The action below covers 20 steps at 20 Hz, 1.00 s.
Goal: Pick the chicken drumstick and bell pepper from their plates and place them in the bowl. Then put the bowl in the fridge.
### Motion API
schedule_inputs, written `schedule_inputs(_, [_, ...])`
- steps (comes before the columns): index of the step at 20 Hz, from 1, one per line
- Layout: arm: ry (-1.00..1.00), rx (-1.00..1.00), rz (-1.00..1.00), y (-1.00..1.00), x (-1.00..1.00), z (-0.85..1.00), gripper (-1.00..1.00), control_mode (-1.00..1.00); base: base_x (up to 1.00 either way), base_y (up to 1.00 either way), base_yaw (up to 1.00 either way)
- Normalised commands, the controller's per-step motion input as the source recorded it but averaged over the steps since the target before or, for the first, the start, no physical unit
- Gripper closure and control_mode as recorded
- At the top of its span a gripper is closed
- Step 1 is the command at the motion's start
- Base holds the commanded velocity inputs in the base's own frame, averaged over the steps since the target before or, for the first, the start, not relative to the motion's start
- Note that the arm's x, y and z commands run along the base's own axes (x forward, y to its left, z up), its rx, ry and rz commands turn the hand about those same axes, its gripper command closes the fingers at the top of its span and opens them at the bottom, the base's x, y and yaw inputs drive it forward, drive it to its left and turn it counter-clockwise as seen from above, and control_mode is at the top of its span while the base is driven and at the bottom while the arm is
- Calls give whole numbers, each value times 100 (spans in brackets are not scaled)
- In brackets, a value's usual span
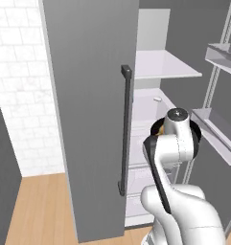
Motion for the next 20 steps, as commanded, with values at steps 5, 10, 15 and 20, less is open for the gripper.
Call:
schedule_inputs(5, [0,0,20,-37,77,25,100,-100,0,0,0])
schedule_inputs(10, [0,1,13,-21,93,12,100,-100,0,0,0])
schedule_inputs(15, [0,0,10,-2,84,7,100,-100,0,0,0])
schedule_inputs(20, [1,0,6,-18,46,17,100,-100,0,0,0])
